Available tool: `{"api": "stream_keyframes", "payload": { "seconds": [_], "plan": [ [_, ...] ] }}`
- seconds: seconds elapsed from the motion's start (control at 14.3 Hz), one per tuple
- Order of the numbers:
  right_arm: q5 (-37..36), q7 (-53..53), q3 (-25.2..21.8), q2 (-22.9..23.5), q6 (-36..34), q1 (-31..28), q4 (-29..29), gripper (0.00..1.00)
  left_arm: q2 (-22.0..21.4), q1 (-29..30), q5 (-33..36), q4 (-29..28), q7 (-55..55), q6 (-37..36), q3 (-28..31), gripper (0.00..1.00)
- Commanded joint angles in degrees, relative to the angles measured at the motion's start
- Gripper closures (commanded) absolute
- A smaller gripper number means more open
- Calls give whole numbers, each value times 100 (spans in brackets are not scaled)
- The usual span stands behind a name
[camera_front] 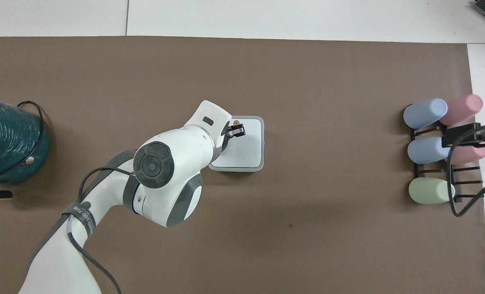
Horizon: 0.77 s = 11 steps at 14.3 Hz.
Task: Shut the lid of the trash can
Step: 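Push the open lid down over the can with the left gripper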
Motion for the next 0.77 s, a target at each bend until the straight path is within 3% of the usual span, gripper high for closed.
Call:
{"api": "stream_keyframes", "payload": {
  "seconds": [0.0,0.7],
  "plan": [
    [-53,-47,6,-112,-6,2,-97,0,173,24,-82,-5,39,30,11,100],
    [-53,-47,6,-112,-6,2,-97,0,340,33,-82,118,57,-5,28,99]
  ]
}}
